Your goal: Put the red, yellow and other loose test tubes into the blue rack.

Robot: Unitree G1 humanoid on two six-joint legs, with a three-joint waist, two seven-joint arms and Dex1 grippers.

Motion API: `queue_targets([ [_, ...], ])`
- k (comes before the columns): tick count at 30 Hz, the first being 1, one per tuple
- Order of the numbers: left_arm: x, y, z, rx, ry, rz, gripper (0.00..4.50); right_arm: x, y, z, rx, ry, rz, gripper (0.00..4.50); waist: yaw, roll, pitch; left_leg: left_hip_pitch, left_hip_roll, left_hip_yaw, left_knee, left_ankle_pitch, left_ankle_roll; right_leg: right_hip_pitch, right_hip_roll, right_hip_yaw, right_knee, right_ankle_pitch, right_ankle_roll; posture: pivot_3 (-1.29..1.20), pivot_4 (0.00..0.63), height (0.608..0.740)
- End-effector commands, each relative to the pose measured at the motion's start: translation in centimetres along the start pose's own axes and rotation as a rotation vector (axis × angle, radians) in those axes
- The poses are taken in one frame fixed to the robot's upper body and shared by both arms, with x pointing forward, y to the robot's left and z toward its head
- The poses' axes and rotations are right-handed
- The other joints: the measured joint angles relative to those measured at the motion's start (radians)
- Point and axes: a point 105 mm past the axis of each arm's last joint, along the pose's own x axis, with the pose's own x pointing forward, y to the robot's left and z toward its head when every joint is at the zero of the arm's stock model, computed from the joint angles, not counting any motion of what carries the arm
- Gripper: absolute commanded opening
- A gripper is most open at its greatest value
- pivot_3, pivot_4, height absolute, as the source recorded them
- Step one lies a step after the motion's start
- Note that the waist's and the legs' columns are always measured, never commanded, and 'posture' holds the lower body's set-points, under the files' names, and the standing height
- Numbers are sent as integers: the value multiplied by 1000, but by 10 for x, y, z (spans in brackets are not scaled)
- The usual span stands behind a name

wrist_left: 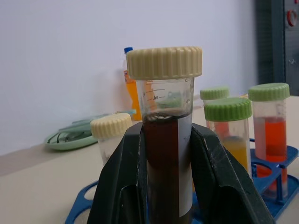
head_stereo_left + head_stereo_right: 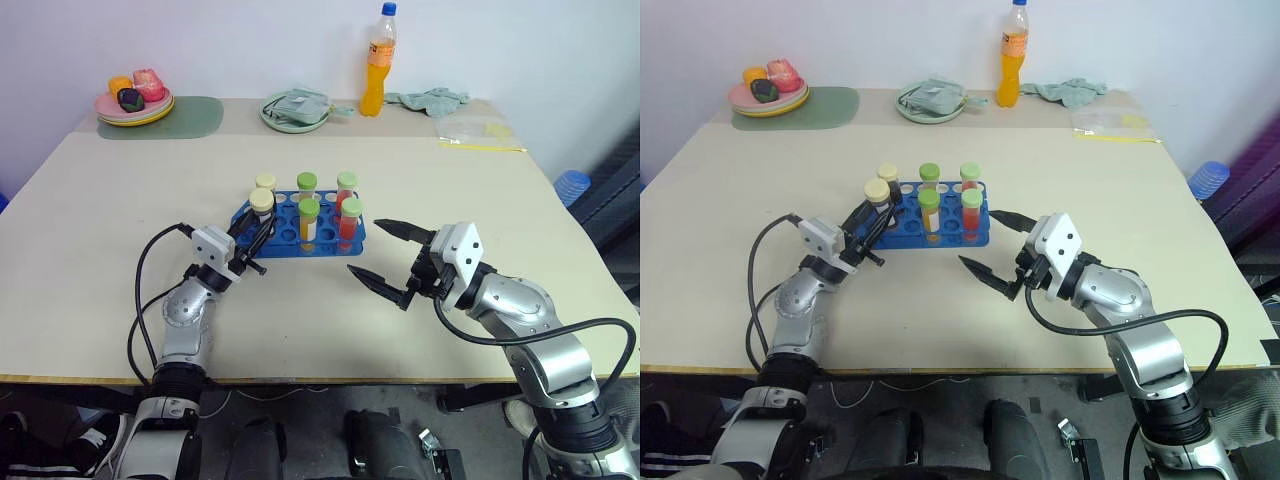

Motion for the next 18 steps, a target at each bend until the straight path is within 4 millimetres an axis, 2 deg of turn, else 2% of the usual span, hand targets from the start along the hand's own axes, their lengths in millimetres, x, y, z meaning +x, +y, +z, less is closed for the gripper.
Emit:
queue_targets([
  [1,4,0,9,6,-31,21,744,0,-3,17,-62,-43,-11,4500,0,0,0,0,0,0,0,0,0,0,0,0,0,0,0,0,150,740],
  [8,3,9,2,-125,16,102,744,1,-6,16,-70,-45,-19,4500,-1,0,0,0,0,0,0,0,0,0,0,0,0,0,0,0,150,740],
  [10,3,13,5,-158,8,115,1780,1,-5,16,-70,-46,-21,4500,-1,0,0,0,0,0,0,0,0,0,0,0,0,0,0,0,150,740],
  [11,3,15,6,-156,4,124,2065,1,-5,15,-70,-46,-21,4500,0,0,0,0,0,0,0,0,0,0,0,0,0,0,0,0,150,740],
  [15,-2,23,13,-150,-10,137,4215,1,-6,13,-71,-45,-22,4500,-1,0,0,0,0,0,0,0,0,0,0,0,0,0,0,0,150,740],
  [16,-5,25,16,-147,-14,132,4425,1,-7,12,-71,-43,-22,4500,-1,0,0,0,0,0,0,0,0,0,0,0,0,0,0,0,150,740],
  [18,-12,28,21,-131,-11,119,4425,0,-8,10,-72,-40,-22,4500,-3,0,0,0,0,0,0,0,0,0,0,0,0,0,0,0,150,740],
])
